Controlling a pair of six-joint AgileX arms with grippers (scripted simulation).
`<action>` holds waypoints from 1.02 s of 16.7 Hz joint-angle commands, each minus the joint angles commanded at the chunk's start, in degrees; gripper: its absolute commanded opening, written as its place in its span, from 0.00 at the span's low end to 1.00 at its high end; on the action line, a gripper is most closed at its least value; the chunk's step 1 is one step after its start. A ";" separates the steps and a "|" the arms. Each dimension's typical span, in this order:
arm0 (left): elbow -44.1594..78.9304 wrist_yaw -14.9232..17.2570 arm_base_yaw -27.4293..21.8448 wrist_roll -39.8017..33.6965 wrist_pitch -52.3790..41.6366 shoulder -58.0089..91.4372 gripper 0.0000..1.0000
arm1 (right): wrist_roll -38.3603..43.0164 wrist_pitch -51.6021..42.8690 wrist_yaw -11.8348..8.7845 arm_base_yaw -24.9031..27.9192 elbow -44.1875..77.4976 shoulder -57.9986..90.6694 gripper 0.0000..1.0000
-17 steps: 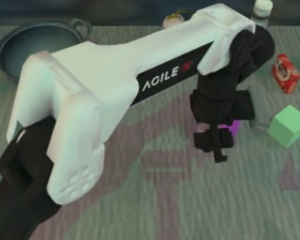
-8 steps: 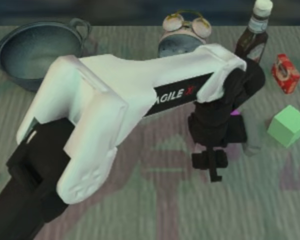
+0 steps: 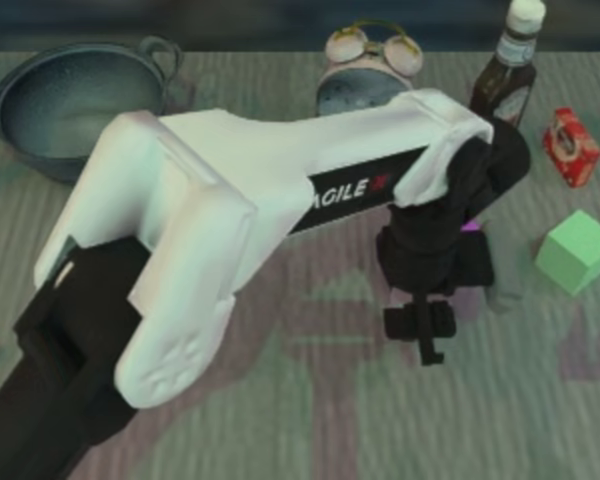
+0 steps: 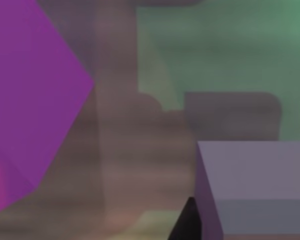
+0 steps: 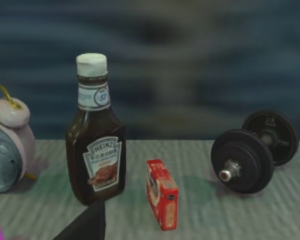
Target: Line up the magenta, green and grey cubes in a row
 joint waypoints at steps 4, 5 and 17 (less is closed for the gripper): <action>0.00 0.00 0.00 0.00 0.00 0.00 0.75 | 0.00 0.00 0.00 0.00 0.00 0.00 1.00; 0.00 0.00 0.00 0.00 0.00 0.00 0.83 | 0.00 0.00 0.00 0.00 0.00 0.00 1.00; 0.21 0.00 0.14 0.05 -0.21 -0.01 1.00 | 0.00 0.00 0.00 0.00 0.00 0.00 1.00</action>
